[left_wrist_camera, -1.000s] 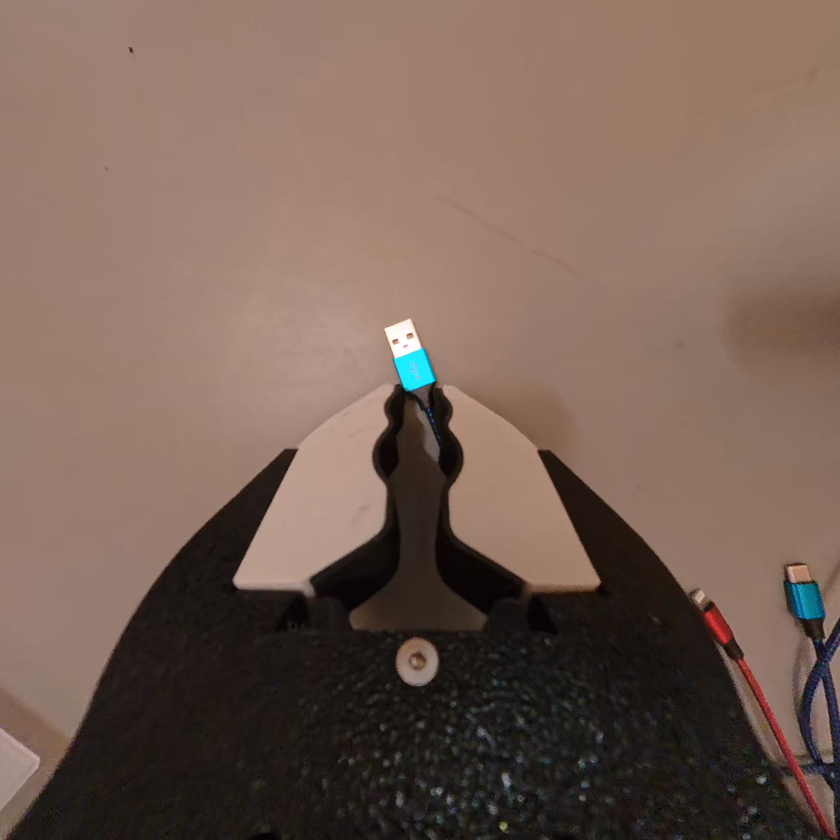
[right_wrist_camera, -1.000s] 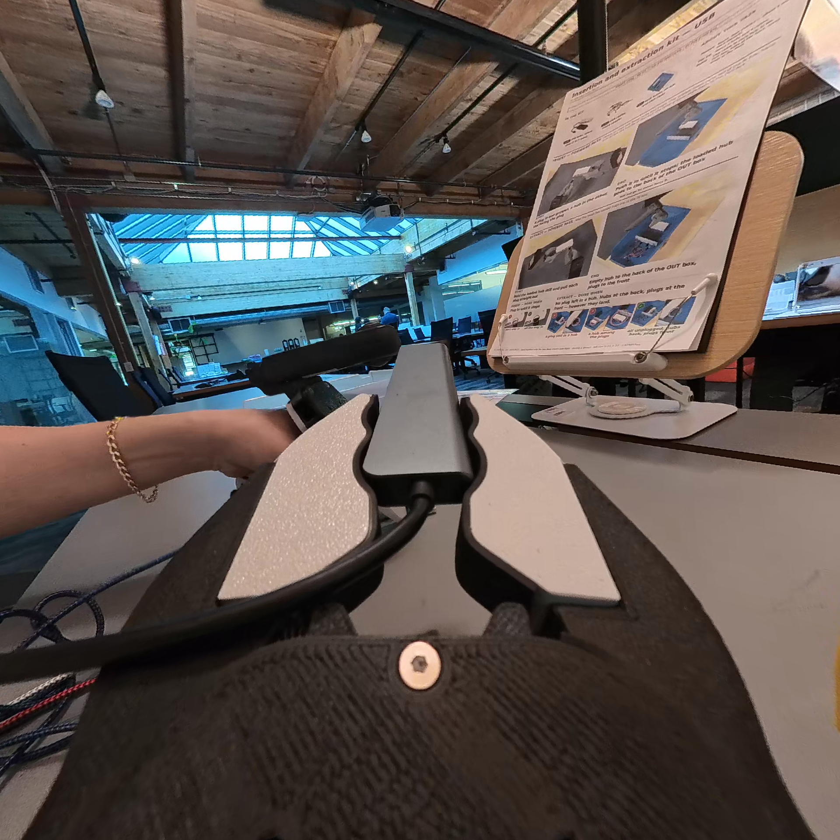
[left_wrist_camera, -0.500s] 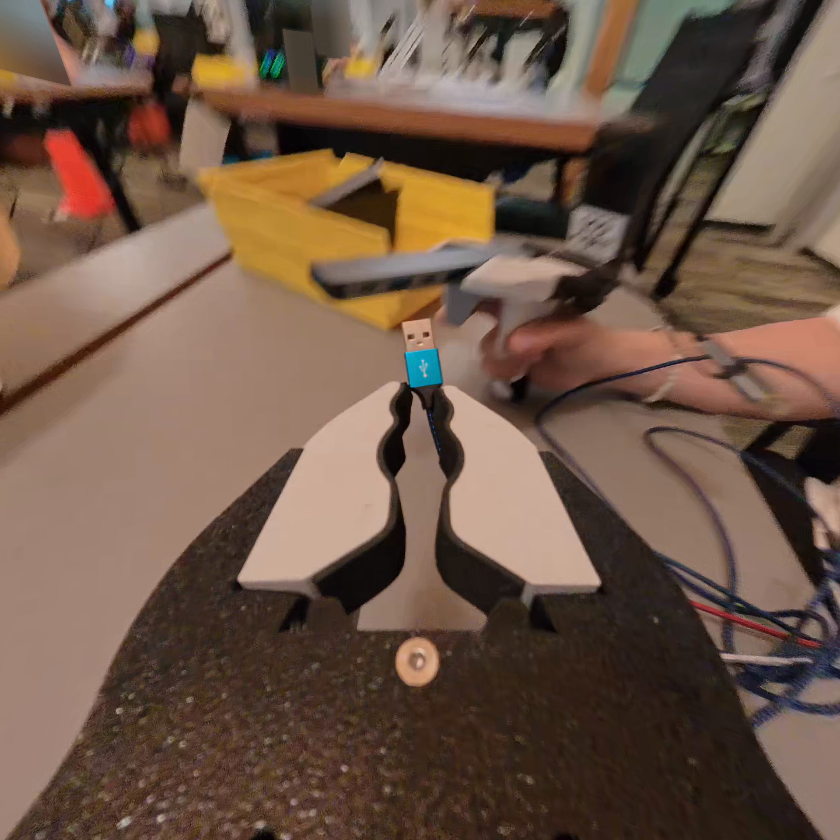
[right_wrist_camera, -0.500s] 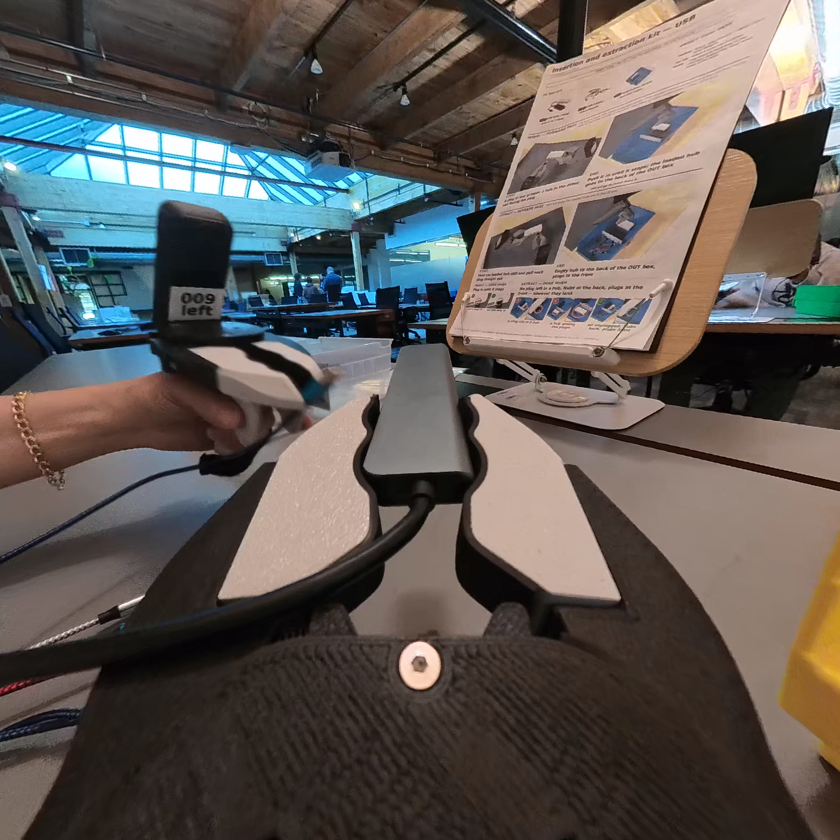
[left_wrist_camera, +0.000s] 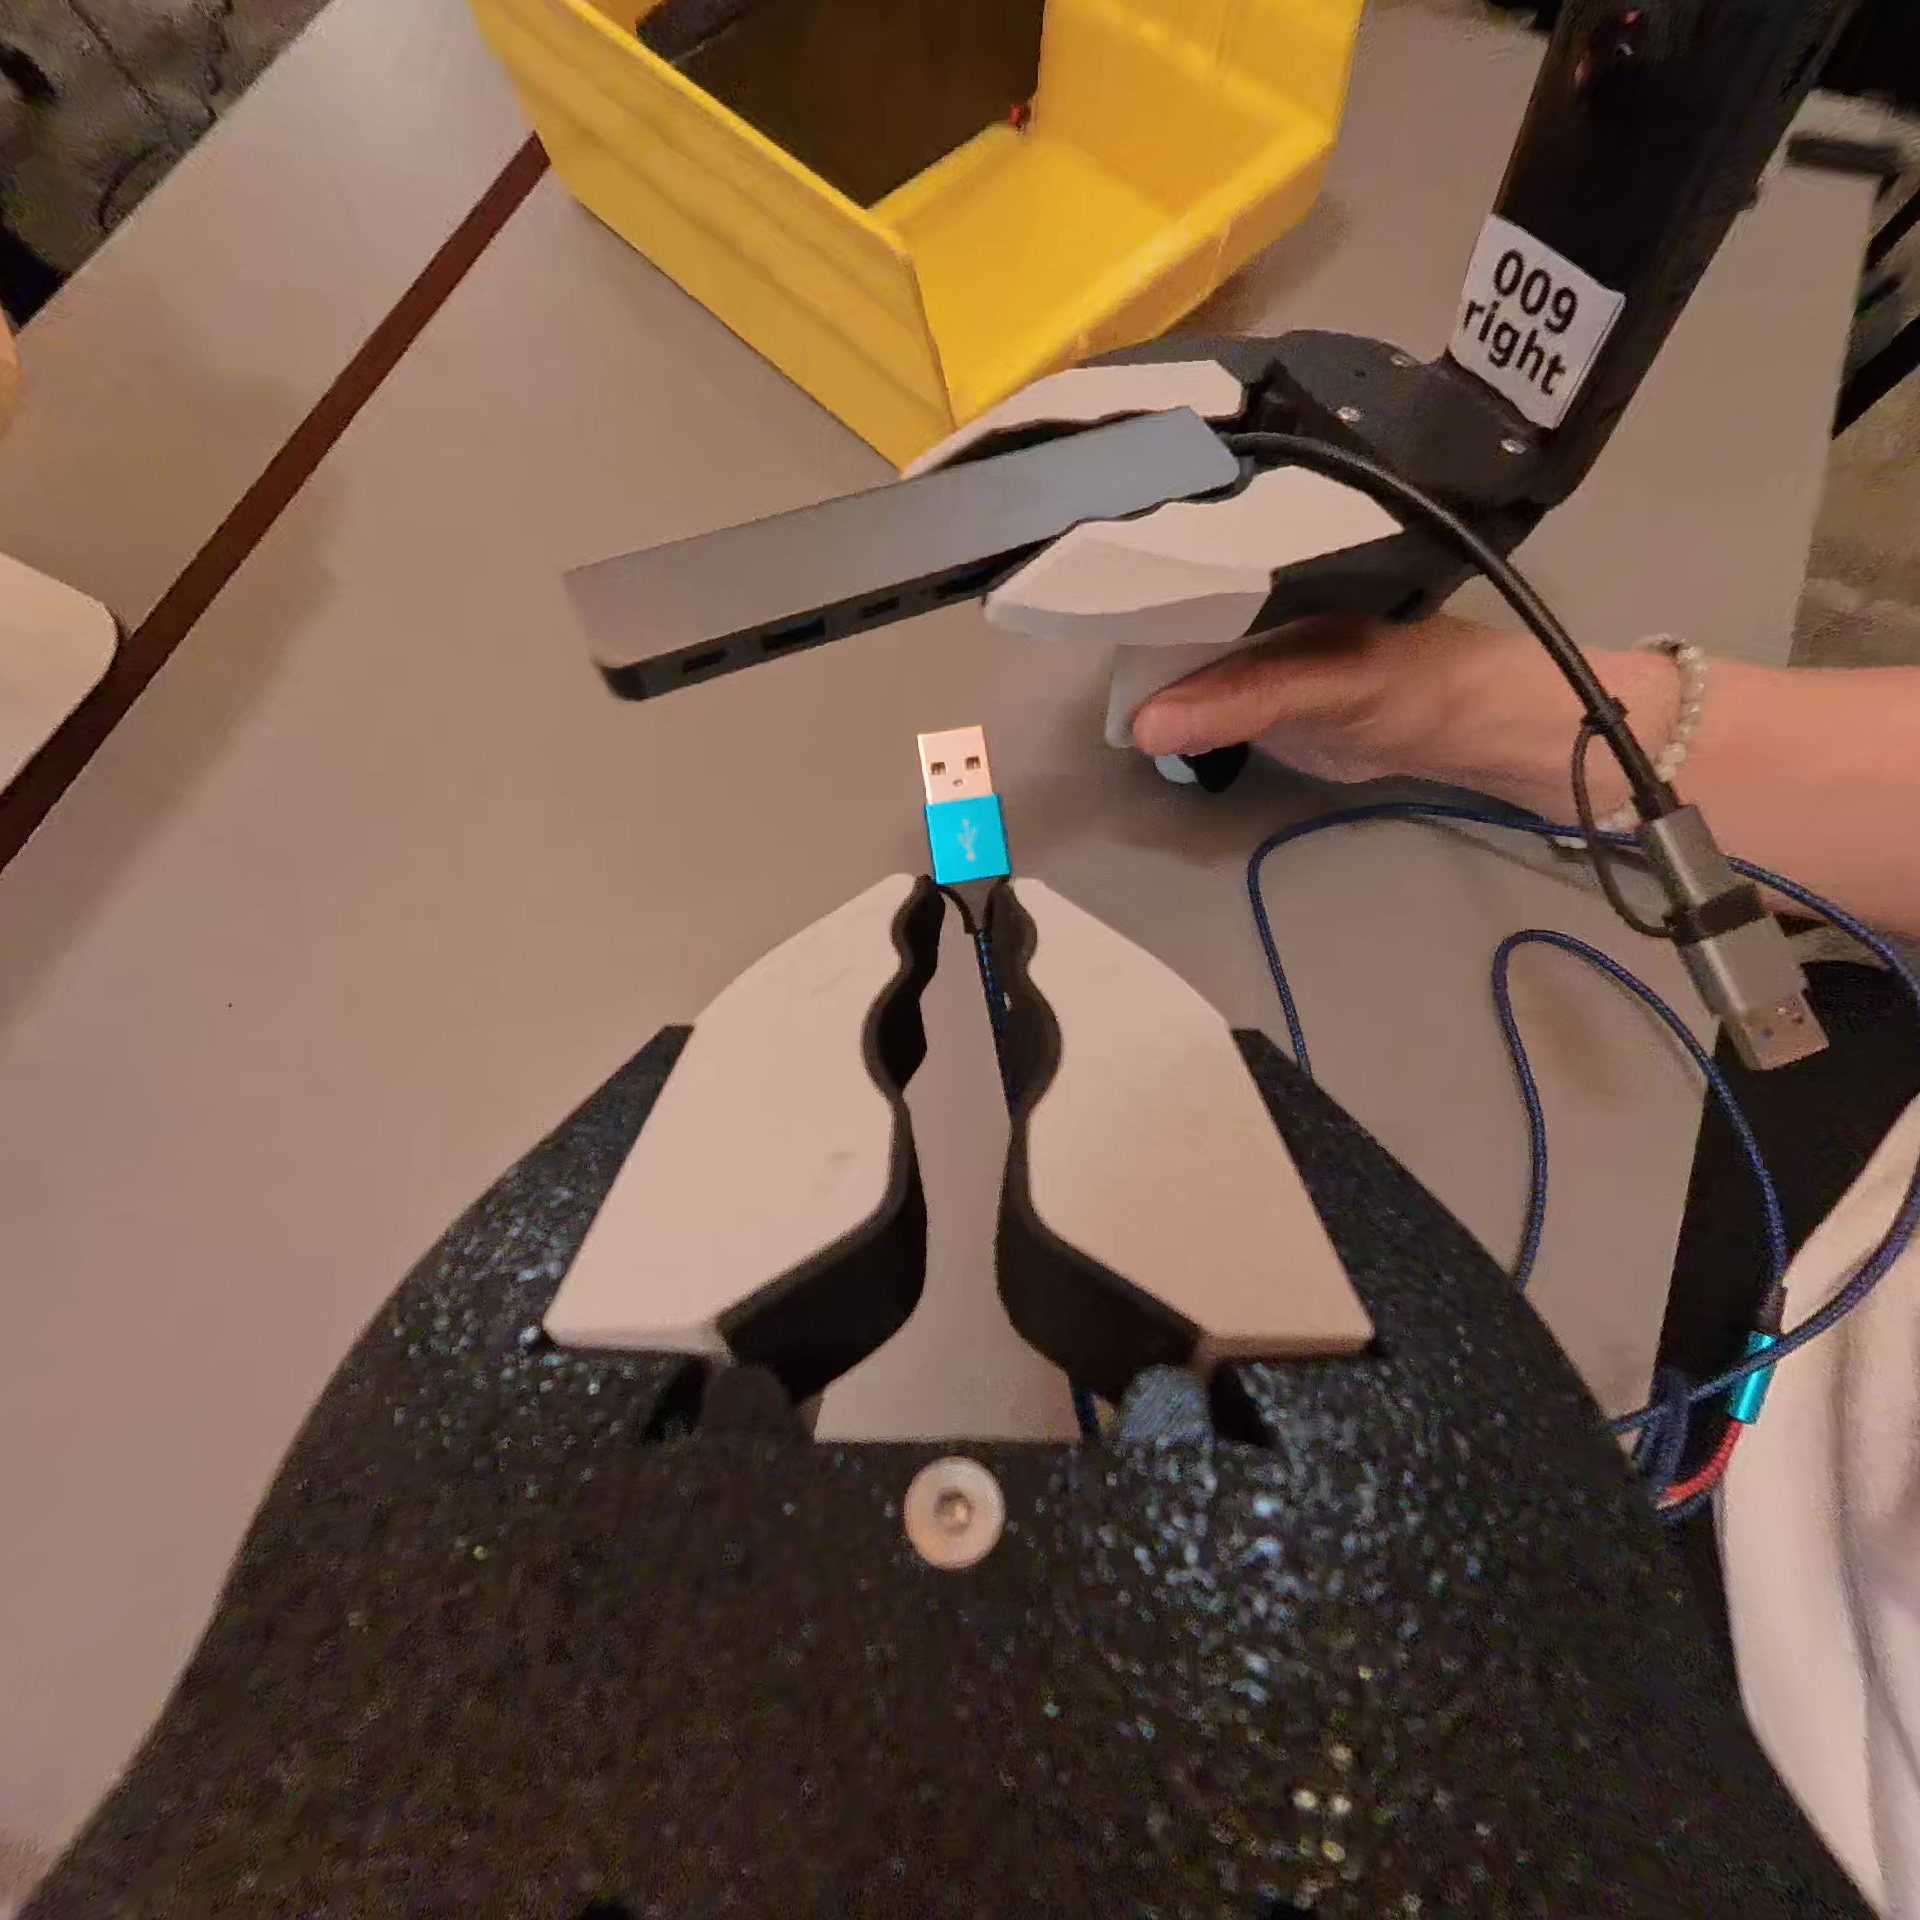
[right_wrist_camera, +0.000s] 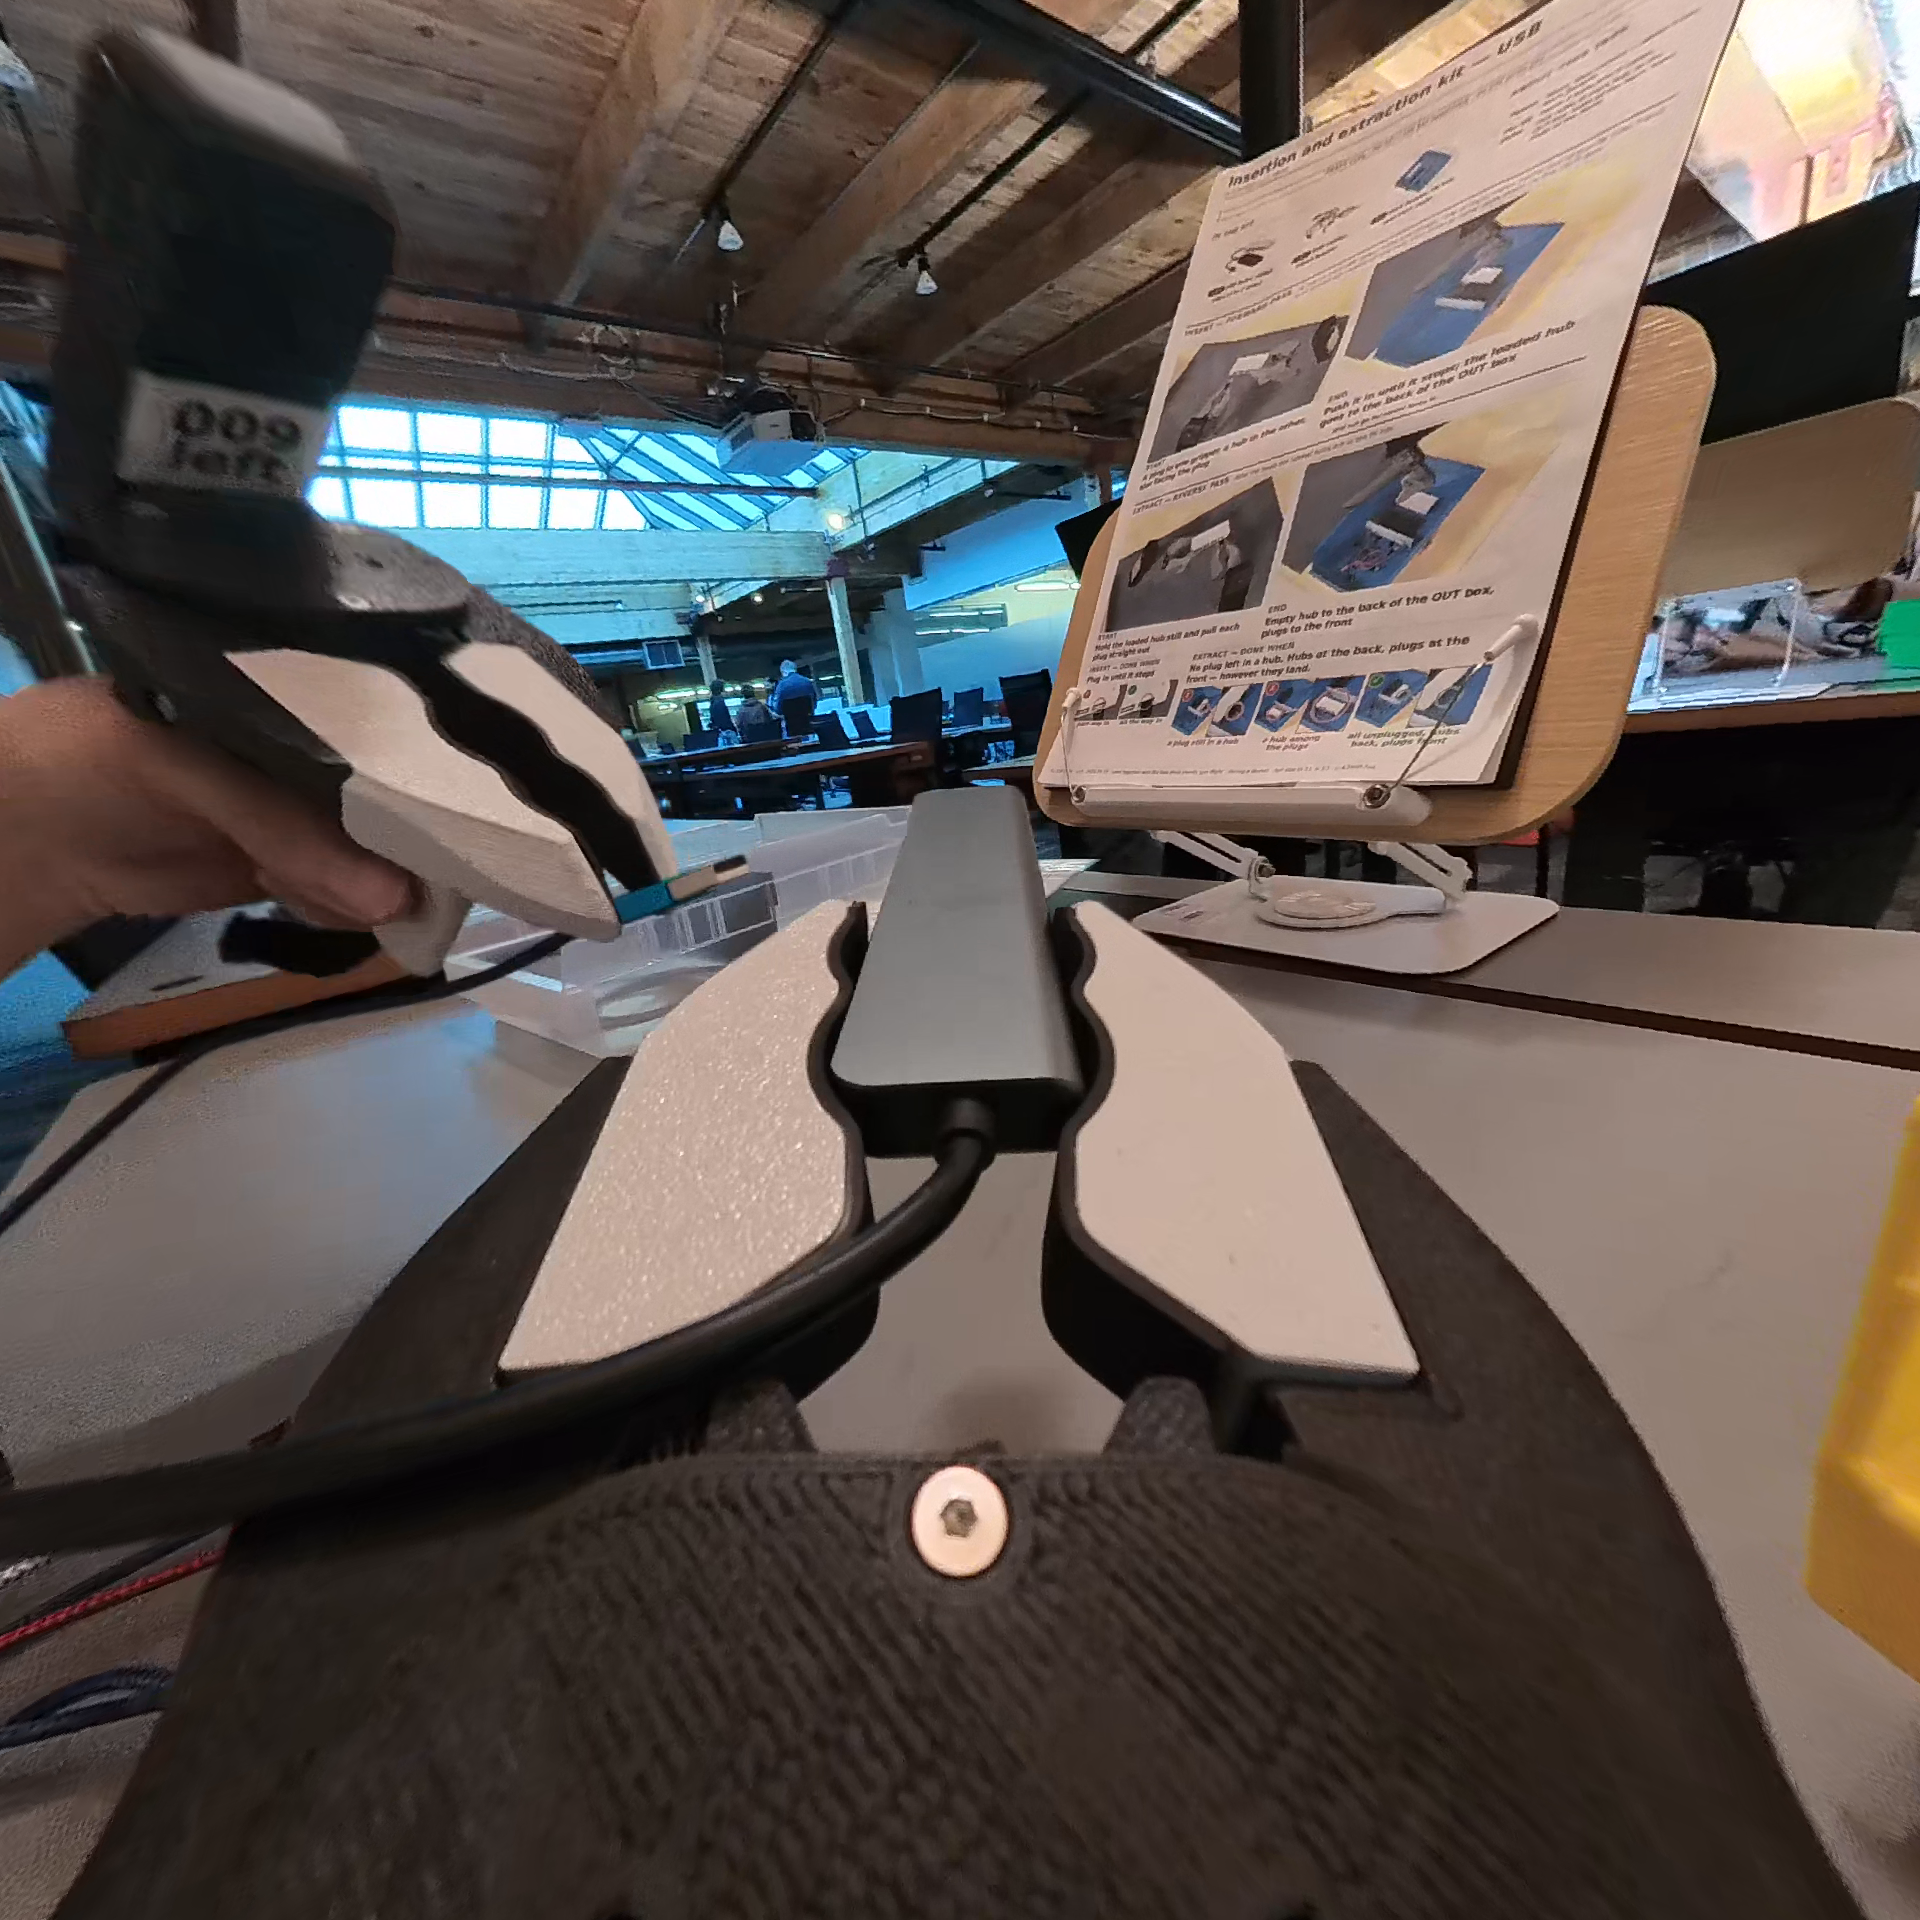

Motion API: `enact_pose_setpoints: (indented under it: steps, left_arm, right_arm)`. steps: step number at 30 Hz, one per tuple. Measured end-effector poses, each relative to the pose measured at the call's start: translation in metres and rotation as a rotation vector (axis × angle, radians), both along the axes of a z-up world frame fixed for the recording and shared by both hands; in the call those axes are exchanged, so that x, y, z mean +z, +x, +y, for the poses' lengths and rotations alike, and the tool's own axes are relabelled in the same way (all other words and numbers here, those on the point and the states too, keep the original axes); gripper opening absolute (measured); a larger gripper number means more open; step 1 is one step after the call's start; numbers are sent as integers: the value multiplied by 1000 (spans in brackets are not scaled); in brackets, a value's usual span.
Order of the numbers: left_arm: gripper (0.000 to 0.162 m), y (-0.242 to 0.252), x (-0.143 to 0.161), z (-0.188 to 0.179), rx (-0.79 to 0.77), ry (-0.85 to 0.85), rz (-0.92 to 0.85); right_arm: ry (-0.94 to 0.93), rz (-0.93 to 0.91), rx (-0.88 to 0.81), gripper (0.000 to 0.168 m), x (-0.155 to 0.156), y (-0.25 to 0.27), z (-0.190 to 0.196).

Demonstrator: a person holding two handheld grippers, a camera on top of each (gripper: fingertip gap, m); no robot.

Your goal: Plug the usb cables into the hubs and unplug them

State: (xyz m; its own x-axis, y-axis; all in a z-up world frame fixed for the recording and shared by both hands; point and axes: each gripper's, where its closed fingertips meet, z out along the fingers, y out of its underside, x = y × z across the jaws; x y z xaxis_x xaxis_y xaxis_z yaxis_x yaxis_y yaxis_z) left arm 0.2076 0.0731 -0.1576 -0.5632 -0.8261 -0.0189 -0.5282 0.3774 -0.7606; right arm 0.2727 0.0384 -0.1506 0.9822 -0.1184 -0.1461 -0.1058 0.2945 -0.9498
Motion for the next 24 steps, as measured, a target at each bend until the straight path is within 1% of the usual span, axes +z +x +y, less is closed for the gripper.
enact_pose_setpoints:
  steps: [3,6,15,19,24]
  left_arm:
    - [8,1,1,-9,37,65,61]
    - [7,4,-2,-14,71,80,93]
    - [6,8,-10,-1,166,187,97]
    - [6,12,-8,3,205,133,83]
    - [6,16,-8,6,249,150,66]
  right_arm:
    - [-2,2,9,35,0,0,1]
    - [-5,-19,-8,35,0,-1,1]
    - [2,-21,18,35,1,-4,1]
    - [4,-23,27,35,1,-5,1]
    - [0,-37,33,35,1,-7,2]
